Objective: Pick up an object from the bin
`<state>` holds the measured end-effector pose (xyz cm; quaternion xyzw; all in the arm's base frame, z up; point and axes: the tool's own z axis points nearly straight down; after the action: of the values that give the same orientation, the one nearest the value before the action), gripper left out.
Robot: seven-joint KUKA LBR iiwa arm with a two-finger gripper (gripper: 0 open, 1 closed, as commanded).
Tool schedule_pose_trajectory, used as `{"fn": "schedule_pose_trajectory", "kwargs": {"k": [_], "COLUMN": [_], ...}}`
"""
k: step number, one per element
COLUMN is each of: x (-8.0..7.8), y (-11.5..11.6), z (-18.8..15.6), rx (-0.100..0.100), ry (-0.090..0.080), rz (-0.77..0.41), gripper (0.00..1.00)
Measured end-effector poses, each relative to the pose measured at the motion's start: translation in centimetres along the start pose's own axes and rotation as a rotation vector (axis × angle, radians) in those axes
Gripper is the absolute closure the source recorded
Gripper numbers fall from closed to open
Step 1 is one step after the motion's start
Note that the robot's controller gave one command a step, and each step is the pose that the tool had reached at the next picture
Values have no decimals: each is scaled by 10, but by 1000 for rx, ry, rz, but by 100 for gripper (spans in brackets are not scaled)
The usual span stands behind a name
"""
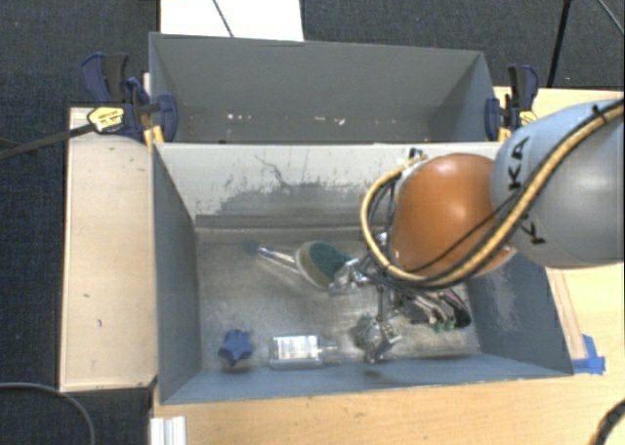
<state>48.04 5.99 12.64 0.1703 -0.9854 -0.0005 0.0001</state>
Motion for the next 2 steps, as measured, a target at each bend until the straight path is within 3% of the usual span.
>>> {"fn": "schedule_pose_trajectory", "kwargs": {"k": [1, 2], "x": [-32, -18], "y": [59, -2], "z": [-17, 2], "rx": [-1, 2], "ry": [-7, 1], "rz": [-92, -248], "gripper": [0, 0]}}
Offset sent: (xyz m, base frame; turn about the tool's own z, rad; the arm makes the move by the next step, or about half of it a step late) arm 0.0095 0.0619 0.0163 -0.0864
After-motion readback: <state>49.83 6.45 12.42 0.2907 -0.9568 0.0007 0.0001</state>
